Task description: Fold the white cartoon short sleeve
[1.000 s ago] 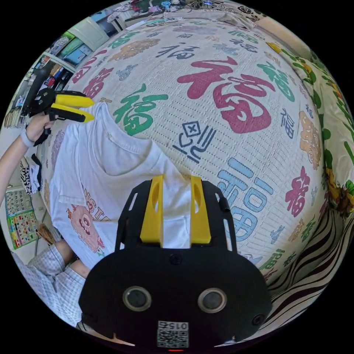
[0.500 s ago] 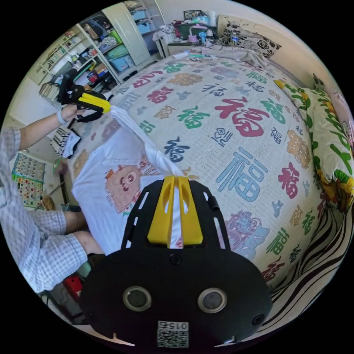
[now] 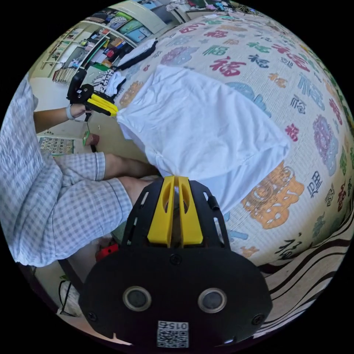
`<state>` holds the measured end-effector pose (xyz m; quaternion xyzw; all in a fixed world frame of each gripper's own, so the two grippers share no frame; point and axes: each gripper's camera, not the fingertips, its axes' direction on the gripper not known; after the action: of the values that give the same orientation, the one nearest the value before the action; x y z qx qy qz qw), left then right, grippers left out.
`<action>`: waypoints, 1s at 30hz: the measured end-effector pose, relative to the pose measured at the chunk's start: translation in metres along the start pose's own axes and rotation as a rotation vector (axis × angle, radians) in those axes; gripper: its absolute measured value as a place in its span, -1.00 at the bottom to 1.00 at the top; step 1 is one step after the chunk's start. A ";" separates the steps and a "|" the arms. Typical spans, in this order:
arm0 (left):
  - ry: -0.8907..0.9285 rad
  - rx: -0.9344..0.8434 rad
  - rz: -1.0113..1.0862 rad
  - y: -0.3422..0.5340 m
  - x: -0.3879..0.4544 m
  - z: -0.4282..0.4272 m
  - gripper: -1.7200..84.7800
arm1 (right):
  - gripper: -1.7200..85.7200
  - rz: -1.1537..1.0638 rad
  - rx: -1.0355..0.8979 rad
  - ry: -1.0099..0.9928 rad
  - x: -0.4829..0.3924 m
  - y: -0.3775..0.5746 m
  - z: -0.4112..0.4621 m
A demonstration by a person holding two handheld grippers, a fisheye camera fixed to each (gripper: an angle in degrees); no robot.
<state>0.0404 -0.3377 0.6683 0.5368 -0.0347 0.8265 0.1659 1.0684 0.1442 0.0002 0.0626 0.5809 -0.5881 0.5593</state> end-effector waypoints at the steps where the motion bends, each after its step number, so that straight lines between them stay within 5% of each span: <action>1: -0.001 -0.005 0.006 0.007 0.009 0.004 -0.97 | -0.96 0.000 -0.024 -0.001 -0.008 0.006 0.008; 14: -0.018 -0.164 -0.114 0.027 -0.003 0.039 -0.79 | -0.87 0.074 -0.160 0.039 0.017 0.014 0.014; 19: -0.051 0.139 -0.438 -0.011 -0.146 -0.066 -0.72 | -0.74 0.341 0.172 -0.023 0.145 0.004 -0.094; 22: -0.041 0.242 -0.673 -0.021 -0.240 -0.077 -0.64 | -0.68 0.414 0.210 0.028 0.205 -0.013 -0.112; 30: -0.007 0.066 -0.698 -0.063 -0.320 -0.033 -0.70 | -0.75 0.449 0.095 -0.158 0.282 -0.045 -0.078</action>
<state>0.1493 -0.3467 0.3591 0.5241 0.1771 0.7188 0.4211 0.8869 0.0246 -0.2009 0.1702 0.4787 -0.4787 0.7160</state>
